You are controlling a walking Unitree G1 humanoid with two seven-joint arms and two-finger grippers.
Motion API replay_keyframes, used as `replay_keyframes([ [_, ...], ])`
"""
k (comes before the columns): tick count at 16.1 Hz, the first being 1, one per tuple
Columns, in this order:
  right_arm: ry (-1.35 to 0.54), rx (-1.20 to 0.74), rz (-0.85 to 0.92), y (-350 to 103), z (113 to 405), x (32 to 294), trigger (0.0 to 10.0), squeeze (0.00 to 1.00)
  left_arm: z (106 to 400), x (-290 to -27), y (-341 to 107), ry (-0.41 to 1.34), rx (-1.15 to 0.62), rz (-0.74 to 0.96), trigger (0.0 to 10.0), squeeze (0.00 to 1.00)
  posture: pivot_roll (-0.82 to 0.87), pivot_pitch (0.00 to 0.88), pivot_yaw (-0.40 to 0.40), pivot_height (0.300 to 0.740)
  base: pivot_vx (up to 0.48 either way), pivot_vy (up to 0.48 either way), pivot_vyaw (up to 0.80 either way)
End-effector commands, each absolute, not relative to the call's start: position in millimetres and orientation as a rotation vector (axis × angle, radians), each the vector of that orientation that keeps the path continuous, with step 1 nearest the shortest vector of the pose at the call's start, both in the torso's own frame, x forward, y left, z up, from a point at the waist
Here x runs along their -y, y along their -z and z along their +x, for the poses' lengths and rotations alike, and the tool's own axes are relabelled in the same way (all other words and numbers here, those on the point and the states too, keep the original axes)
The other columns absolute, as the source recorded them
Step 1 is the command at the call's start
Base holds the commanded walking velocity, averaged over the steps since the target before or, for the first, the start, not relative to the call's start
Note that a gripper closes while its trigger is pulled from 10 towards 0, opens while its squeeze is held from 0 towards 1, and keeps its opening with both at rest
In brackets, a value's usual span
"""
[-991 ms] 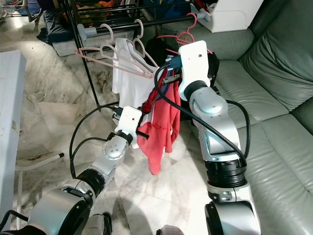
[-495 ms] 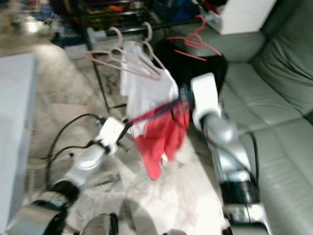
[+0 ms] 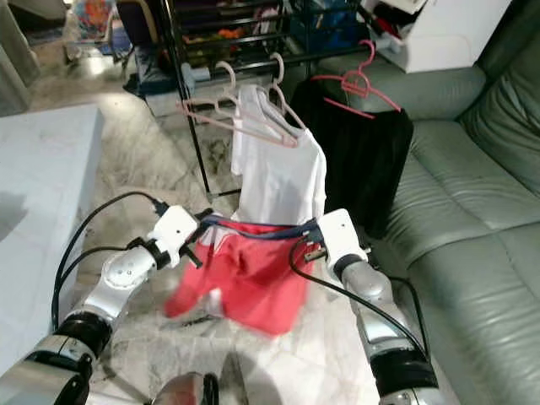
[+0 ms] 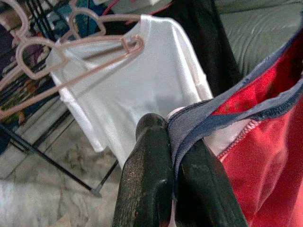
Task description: Hang hanger
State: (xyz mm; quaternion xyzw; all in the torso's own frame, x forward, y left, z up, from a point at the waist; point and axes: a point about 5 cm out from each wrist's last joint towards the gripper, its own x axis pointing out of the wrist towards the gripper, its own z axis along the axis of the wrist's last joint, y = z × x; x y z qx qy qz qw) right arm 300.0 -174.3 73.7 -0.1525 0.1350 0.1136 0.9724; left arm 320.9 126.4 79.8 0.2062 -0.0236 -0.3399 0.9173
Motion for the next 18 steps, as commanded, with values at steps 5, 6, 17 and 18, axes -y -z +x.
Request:
replay_keyframes([
  [5,-0.04,-0.183,-0.327,-70,292,185,0.0,0.0,314,-131,-91,0.839,0.076,0.466,0.0,0.0,-0.02,0.0,0.091,0.74,0.0,0.0,0.0],
  [6,-0.044,-0.179,-0.334,-67,288,182,0.0,0.0,311,-131,-88,0.851,0.067,0.472,0.0,0.0,-0.03,0.0,0.102,0.74,0.0,0.0,0.0],
  [17,-0.29,-0.269,-0.436,-53,268,182,10.0,1.0,301,-123,-69,0.795,-0.058,0.519,0.0,0.0,-0.03,0.0,0.12,0.74,0.0,0.0,0.0],
  [18,-0.307,-0.274,-0.453,-52,266,183,10.0,1.0,301,-123,-71,0.777,-0.06,0.519,0.0,0.0,-0.02,0.001,0.118,0.74,0.0,0.0,0.0],
])
